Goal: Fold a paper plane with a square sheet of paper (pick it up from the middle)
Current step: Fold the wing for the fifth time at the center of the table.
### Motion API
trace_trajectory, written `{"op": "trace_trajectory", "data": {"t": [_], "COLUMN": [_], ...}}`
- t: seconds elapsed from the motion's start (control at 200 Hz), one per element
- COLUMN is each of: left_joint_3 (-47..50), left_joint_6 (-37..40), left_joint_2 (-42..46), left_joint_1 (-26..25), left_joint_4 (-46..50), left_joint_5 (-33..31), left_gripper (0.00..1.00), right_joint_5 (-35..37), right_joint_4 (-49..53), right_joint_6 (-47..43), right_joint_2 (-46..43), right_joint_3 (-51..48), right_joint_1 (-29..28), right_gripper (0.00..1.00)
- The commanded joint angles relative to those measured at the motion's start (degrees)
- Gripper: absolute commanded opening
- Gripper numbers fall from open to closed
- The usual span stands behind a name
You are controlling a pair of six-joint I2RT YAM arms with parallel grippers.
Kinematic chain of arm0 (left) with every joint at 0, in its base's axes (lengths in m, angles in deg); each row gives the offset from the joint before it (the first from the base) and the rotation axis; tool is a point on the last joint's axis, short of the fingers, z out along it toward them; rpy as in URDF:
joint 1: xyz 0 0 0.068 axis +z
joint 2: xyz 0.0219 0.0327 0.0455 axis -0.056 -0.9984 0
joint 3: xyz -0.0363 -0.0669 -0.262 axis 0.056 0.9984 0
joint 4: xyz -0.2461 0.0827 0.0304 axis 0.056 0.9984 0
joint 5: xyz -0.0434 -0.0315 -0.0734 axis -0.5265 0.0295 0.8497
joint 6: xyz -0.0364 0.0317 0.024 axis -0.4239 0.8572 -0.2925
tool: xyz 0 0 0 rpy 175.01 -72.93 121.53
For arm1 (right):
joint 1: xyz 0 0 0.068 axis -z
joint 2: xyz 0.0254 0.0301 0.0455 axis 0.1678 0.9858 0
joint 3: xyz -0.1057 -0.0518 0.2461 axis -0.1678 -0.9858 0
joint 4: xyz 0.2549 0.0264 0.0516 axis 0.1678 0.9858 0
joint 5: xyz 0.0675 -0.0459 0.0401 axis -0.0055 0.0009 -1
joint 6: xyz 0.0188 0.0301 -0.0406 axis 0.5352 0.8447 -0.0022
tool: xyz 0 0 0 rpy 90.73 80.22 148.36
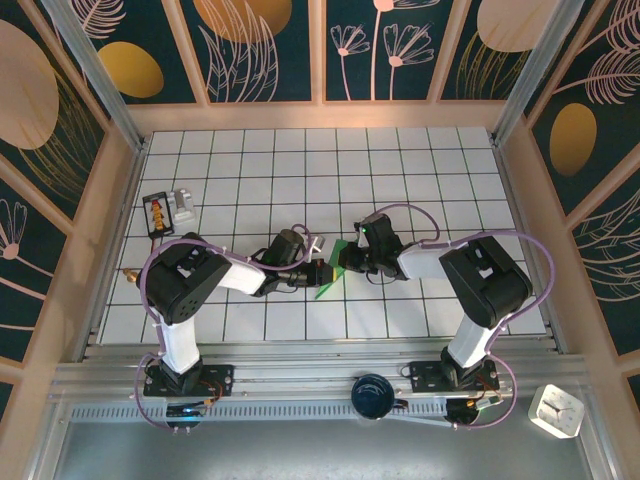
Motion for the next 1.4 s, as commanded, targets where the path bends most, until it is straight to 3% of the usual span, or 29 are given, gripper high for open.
{"op": "trace_trajectory", "data": {"t": [0.0, 0.49, 0.716, 0.846, 0.976, 1.086, 1.186, 1.396], "left_joint_3": [2.6, 2.0, 2.3, 3.4, 4.8, 4.3, 1.8, -3.0], "left_joint_6": [1.3, 1.3, 1.7, 1.8, 2.0, 1.8, 2.1, 3.7], "left_joint_2": [-4.7, 2.5, 8.8, 13.7, 19.1, 20.6, 18.3, 12.9], "left_joint_1": [-0.4, -0.4, -0.4, -0.4, -0.9, -2.2, -3.9, -4.8], "left_joint_4": [12.7, 17.0, 20.2, 21.2, 21.3, 19.2, 18.3, 18.4], "left_joint_5": [-4.3, -4.8, -6.3, -7.6, -9.4, -7.2, -4.1, -3.0], "left_gripper": [0.06, 0.23, 0.34, 0.35, 0.29, 0.12, 0.03, 0.02], "right_joint_5": [2.6, 2.3, 2.2, 2.1, 2.2, 2.0, 2.1, 2.0], "right_joint_4": [3.2, 2.6, 2.3, 2.1, 2.1, 2.0, 2.0, 2.0], "right_joint_6": [-1.4, -1.8, -1.7, -1.6, -1.6, -1.6, -1.6, -1.6], "right_joint_2": [0.4, 1.5, 1.9, 2.1, 2.3, 2.4, 2.4, 2.6], "right_joint_3": [-1.5, -1.9, -1.9, -1.9, -1.9, -1.9, -1.8, -1.8], "right_joint_1": [0.7, 0.9, 1.0, 1.0, 1.0, 1.0, 1.0, 1.1], "right_gripper": [0.07, 0.06, 0.06, 0.06, 0.06, 0.06, 0.06, 0.06]}}
